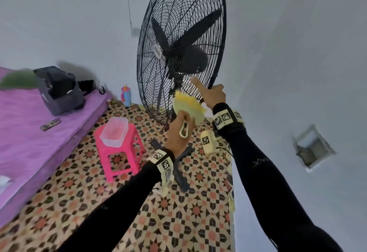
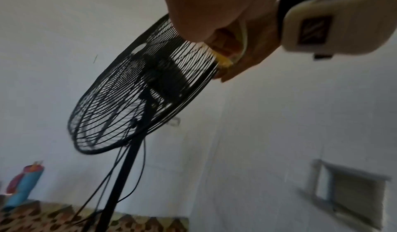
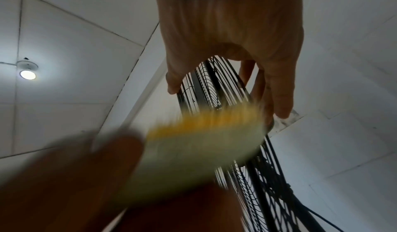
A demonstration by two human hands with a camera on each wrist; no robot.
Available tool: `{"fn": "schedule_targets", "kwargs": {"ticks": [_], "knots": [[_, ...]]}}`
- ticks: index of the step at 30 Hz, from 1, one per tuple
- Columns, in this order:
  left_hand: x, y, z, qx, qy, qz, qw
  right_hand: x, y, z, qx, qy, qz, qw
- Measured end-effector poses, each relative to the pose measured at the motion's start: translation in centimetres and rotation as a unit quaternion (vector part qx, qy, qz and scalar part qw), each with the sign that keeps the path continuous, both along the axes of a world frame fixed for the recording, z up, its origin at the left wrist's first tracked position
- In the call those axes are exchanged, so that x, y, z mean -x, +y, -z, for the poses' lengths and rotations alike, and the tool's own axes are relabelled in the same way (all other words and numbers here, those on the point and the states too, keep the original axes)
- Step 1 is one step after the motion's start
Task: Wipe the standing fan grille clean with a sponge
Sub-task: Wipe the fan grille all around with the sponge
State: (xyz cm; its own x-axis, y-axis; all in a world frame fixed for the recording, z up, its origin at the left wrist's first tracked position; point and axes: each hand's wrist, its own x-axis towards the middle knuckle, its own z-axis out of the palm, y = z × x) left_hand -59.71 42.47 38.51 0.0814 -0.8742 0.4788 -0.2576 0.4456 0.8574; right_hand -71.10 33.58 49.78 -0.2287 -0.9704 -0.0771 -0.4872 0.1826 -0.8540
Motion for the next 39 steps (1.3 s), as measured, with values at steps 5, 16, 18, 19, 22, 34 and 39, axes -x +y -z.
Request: {"fn": "schedule_targets", "kwargs": {"ticks": [5,16,18,19,22,34,39], "knots": [[-0.1,-0.5,4.6,-0.031,-0.042,0.003,0.999,0.6,-0.2,-0.2,-0.01,0.001,-0.006,1.0],[-2.3,-1.8,6.1,-0.04,-0.065,0.013,0.997,0.9,-0.5,0.0,0.009,0.019,-0.008,1.0],[-4.1,-1.8,8.5,-0.091,-0.066,0.002,0.994,1.3,-0.5,0.2,0.004,0.022,-0.004,1.0],[-4.9,-1.9,9.1,-0.118,-0.057,-0.01,0.991,1.4,-0.4,0.5,0.004,0.021,0.0,1.0],[-6.0,-3.0,7.6,-0.141,-0.02,-0.023,0.99,1.2,-0.1,0.8,0.024,0.02,0.01,0.999],[-10.1,-10.2,-8.0,-0.077,0.222,0.043,0.971,-1.7,-0.4,2.9,0.128,-0.007,0.114,0.985],[-15.3,-18.2,-9.7,-0.105,0.198,-0.006,0.974,-2.6,-0.9,2.2,0.195,-0.049,0.157,0.967]]}}
